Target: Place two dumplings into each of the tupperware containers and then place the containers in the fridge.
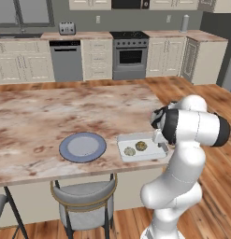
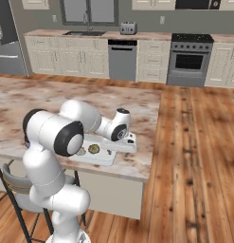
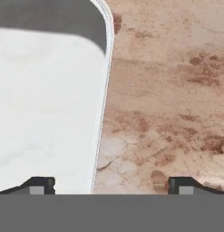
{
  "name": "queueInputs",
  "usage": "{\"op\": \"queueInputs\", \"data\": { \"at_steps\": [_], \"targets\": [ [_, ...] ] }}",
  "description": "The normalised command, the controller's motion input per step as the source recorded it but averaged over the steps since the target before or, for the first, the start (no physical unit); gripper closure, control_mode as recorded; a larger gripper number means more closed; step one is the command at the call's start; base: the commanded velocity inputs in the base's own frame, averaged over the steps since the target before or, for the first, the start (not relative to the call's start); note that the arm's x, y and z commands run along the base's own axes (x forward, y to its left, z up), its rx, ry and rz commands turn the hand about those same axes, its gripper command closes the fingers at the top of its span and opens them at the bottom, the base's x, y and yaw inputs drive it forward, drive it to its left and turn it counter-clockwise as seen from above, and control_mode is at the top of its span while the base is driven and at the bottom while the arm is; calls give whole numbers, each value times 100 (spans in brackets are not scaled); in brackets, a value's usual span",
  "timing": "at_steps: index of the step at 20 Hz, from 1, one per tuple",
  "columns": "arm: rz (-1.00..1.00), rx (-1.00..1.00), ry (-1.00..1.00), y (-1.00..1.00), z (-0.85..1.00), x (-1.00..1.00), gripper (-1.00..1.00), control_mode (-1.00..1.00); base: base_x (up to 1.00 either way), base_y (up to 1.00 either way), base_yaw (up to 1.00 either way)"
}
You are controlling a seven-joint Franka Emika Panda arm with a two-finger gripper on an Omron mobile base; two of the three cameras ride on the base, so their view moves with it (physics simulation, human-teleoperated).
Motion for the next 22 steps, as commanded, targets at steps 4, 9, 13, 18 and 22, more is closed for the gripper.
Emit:
{"op": "queueInputs", "data": {
  "at_steps": [4,9,13,18,22],
  "targets": [
    [0,0,0,0,-3,3,-100,-100,0,0,0],
    [0,0,0,12,-26,1,100,-100,0,0,0],
    [0,0,0,3,-19,0,100,-100,0,0,0],
    [0,0,3,0,0,0,100,-100,0,0,0],
    [0,0,10,0,29,0,100,-100,0,0,0]
  ]
}}
